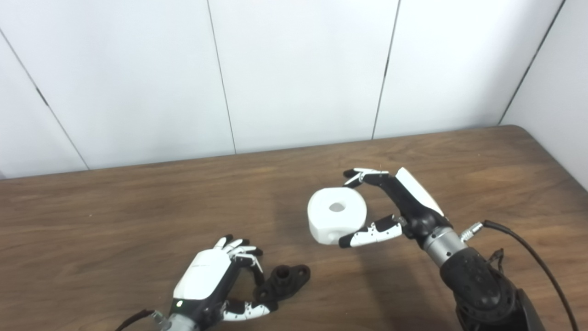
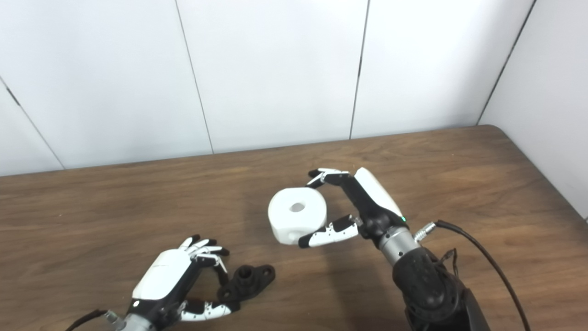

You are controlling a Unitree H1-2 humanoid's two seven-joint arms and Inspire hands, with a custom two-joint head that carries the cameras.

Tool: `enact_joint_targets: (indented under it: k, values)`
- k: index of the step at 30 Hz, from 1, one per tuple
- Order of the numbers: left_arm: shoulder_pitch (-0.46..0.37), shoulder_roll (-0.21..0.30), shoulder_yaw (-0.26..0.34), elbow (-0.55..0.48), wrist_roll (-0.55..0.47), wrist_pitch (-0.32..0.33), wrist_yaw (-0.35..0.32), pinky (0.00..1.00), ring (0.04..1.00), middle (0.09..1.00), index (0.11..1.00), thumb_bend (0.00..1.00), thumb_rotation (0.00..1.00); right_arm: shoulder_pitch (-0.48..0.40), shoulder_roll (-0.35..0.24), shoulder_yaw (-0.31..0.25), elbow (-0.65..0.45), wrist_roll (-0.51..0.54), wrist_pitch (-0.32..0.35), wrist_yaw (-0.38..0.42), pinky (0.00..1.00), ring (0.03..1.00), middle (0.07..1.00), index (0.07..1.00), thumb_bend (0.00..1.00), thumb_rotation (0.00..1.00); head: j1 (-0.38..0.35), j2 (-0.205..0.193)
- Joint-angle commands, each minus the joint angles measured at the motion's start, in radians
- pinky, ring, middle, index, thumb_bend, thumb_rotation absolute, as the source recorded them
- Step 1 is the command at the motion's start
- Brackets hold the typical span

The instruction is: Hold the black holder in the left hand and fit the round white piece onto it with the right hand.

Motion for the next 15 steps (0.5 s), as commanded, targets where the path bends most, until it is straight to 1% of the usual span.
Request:
enact_joint_targets:
  k: [1, 5, 10, 15]
  values:
    - [0.013, -0.009, -0.037, 0.010, 0.022, 0.011, -0.048, 1.00, 0.911, 0.799, 0.485, 0.52, 0.05, -0.018, 0.011, -0.002, -0.050, 0.008, -0.004, 0.026, 0.90, 0.908, 0.836, 0.484, 0.52, 0.15, 0.002, 0.004]
    - [0.008, -0.013, -0.044, 0.010, 0.030, 0.011, -0.042, 1.00, 0.905, 0.795, 0.485, 0.52, 0.05, -0.005, 0.042, -0.001, -0.058, 0.016, -0.005, 0.043, 0.91, 0.906, 0.836, 0.483, 0.52, 0.15, 0.015, 0.024]
    - [0.003, -0.017, -0.047, 0.008, 0.037, 0.018, -0.043, 1.00, 0.905, 0.795, 0.486, 0.52, 0.05, -0.005, 0.022, 0.031, -0.048, 0.043, -0.047, 0.046, 0.98, 0.909, 0.847, 0.484, 0.52, 0.15, 0.023, 0.047]
    - [0.001, -0.021, -0.050, 0.000, 0.034, 0.031, -0.050, 1.00, 0.911, 0.797, 0.485, 0.52, 0.05, -0.008, 0.020, 0.044, -0.049, 0.068, -0.037, 0.048, 0.97, 0.915, 0.851, 0.484, 0.52, 0.15, 0.035, 0.069]
